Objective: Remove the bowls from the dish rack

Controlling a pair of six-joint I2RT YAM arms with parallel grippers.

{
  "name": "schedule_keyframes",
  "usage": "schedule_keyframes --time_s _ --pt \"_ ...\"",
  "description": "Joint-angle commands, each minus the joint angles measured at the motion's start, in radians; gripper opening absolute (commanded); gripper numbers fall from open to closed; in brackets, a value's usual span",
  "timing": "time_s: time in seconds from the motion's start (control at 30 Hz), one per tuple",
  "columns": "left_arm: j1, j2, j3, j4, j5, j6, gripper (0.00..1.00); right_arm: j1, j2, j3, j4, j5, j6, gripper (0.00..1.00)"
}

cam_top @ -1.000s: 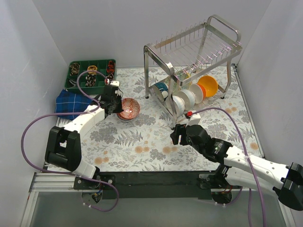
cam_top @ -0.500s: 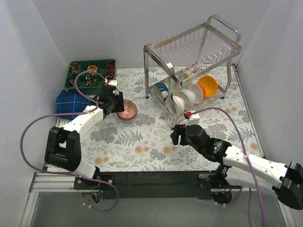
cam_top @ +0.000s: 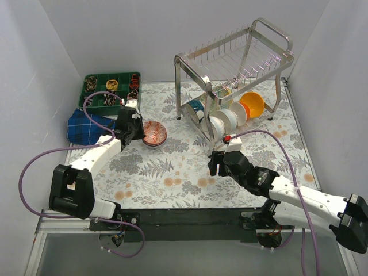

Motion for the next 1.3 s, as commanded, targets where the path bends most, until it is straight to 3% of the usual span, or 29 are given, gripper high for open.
schedule_keyframes --time_s 0.0,0.33,1.17,1.27 --pt "0.023 -0.022 -0.017 0.028 0.015 -0.019 0.16 0.004 0.031 0.057 0.009 0.017 -0.011 0.75" --pt "0.032 0.0 -0.018 0.031 0.035 -0.026 0.0 0.005 0.052 0.058 0.009 0.017 -0.009 0.75" --pt "0.044 0.046 -0.022 0.04 0.165 -0.06 0.0 0.002 0.109 0.045 0.022 -0.009 -0.003 0.75" --pt "0.044 0.057 -0.015 0.029 0.164 -0.058 0.13 0.002 0.108 0.046 0.021 -0.004 -0.002 0.75"
